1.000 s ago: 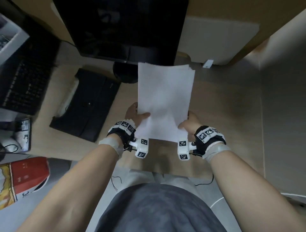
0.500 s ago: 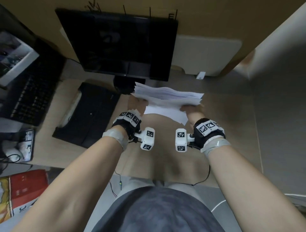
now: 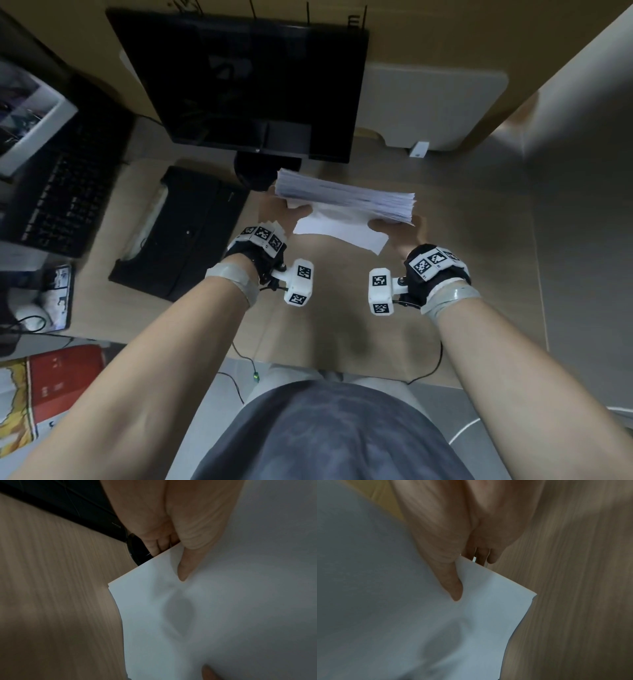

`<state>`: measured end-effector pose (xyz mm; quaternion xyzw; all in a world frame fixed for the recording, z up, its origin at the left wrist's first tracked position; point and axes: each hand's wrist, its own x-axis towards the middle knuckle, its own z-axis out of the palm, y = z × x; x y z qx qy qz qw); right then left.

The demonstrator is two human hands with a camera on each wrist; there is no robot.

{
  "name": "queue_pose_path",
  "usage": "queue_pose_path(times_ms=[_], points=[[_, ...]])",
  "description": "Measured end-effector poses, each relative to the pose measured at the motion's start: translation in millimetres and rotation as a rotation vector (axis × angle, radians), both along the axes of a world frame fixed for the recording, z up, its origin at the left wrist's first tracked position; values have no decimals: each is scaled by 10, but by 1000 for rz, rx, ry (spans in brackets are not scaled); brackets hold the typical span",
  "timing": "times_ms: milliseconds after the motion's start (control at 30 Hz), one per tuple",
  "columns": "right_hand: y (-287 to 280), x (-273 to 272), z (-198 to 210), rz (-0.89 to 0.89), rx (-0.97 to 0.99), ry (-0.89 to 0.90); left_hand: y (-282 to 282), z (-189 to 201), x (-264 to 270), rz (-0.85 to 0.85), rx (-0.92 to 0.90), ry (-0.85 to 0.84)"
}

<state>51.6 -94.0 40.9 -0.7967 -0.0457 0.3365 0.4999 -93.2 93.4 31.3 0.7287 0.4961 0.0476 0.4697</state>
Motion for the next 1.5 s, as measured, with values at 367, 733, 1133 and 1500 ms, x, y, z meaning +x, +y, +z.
queue_pose_path(times_ms=[367,733,1133,1500], points=[[121,165,-56,57,-149,49,149,-150,214,10,-46,-47],[189,155,-113,-21,-43,139,237,-220,274,64,-220,-150],[219,121,-146,-108,-31,68,226,-239,213,-52,-255,-115],[356,120,-265,-60,-123,30,197,-402,246,-81,-301,-192]])
